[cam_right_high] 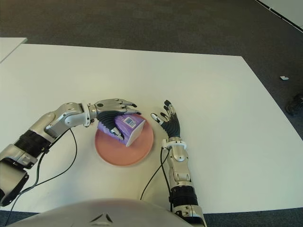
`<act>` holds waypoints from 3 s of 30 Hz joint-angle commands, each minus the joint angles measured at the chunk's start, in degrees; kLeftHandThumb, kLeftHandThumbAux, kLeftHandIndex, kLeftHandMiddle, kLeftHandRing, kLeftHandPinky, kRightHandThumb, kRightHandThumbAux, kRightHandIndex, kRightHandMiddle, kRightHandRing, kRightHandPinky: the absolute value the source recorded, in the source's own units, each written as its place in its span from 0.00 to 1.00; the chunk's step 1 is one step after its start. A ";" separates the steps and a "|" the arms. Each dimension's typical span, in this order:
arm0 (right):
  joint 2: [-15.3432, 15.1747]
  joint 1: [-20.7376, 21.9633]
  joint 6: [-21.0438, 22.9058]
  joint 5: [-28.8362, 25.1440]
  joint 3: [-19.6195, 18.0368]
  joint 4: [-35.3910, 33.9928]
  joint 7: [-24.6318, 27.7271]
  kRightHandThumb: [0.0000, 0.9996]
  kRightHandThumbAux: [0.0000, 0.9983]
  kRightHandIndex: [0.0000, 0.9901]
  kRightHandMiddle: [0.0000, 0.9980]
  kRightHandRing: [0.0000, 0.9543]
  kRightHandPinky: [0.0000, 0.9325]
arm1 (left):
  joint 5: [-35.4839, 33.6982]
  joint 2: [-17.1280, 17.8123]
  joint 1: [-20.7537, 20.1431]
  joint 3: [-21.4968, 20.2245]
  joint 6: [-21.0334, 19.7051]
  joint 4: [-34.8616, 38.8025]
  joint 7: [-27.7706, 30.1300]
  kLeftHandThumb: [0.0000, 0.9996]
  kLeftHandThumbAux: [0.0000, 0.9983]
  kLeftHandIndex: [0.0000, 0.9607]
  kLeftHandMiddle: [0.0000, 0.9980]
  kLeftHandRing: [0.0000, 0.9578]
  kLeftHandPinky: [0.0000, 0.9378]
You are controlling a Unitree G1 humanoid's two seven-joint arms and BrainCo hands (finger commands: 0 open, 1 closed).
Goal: Put the tissue paper into the plate.
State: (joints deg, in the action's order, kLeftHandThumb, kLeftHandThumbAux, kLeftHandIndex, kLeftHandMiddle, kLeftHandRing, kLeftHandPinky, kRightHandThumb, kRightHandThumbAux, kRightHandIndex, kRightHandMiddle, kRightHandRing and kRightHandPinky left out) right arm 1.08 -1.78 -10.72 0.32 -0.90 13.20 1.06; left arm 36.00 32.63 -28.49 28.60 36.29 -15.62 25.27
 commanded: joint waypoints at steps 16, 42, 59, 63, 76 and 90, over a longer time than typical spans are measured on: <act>0.65 -2.28 3.27 -0.24 0.30 3.19 -0.19 0.04 0.70 0.00 0.00 0.00 0.05 | 1.14 0.44 -0.38 2.04 4.85 -5.31 -1.10 0.00 0.37 0.00 0.00 0.00 0.00; 0.28 -2.02 1.41 -0.74 0.48 3.86 0.83 0.03 0.72 0.00 0.00 0.01 0.06 | -3.59 0.37 1.81 -3.46 3.27 0.67 -0.79 0.00 0.41 0.00 0.00 0.00 0.00; 0.03 -2.00 1.23 -1.41 -0.10 3.65 1.94 0.04 0.72 0.00 0.01 0.03 0.08 | -1.64 1.47 -4.16 0.45 7.57 -2.95 5.78 0.00 0.32 0.00 0.00 0.00 0.00; -0.01 -2.07 1.26 -1.36 -0.19 3.67 2.05 0.05 0.72 0.00 0.01 0.03 0.08 | -1.04 1.66 -5.55 1.16 8.06 -2.94 7.25 0.00 0.31 0.00 0.00 0.00 0.00; 0.20 -2.62 0.94 -1.52 -0.35 3.40 2.33 0.05 0.72 0.00 0.01 0.03 0.09 | 1.26 2.41 -8.70 3.10 4.87 0.61 14.38 0.06 0.22 0.00 0.00 0.00 0.00; 0.93 -3.66 1.95 -0.79 0.74 2.16 2.00 0.04 0.71 0.00 0.01 0.03 0.08 | -11.80 6.89 -13.52 -9.38 2.06 5.67 16.41 0.01 0.26 0.00 0.00 0.00 0.00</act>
State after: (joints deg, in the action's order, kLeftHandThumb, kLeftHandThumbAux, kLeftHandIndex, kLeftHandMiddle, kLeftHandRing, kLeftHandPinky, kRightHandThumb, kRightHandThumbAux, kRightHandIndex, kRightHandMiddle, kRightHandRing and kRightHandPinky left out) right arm 1.58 -2.30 -12.08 -0.45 -0.77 13.30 3.30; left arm 27.31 38.42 -42.91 23.35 38.95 -9.37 44.68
